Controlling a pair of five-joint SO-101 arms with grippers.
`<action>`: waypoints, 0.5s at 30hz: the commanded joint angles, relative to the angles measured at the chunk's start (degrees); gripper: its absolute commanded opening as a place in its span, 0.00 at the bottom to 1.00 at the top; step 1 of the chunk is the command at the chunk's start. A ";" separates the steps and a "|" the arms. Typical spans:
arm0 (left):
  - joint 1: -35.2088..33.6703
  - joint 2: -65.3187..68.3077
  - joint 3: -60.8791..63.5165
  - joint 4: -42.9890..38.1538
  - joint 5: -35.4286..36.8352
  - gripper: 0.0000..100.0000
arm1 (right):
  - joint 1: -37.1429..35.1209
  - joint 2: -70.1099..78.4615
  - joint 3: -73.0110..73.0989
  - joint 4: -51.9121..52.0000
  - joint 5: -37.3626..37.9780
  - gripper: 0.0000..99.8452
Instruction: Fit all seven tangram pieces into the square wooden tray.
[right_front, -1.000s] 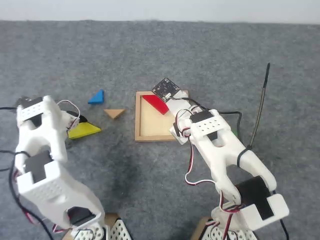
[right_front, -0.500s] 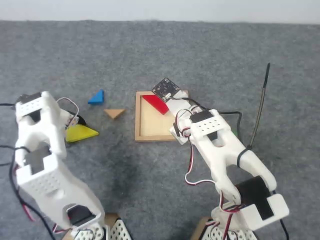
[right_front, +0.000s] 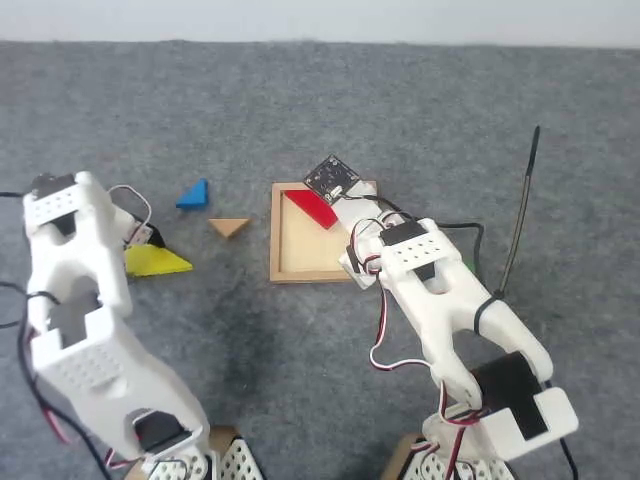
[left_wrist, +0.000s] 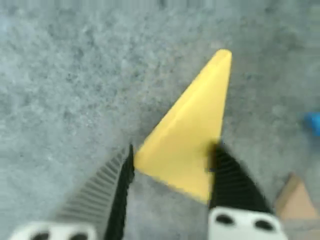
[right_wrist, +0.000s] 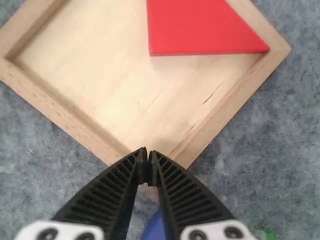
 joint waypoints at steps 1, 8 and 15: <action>0.26 1.14 0.31 0.26 -1.14 0.13 | -0.22 -2.42 -0.35 -0.75 0.62 0.01; 0.35 -0.26 0.31 0.97 -1.85 0.11 | -0.22 -2.51 -0.35 -0.66 0.62 0.01; 7.74 -4.40 0.13 0.97 -1.58 0.10 | -0.22 -2.59 -0.35 -0.66 0.62 0.01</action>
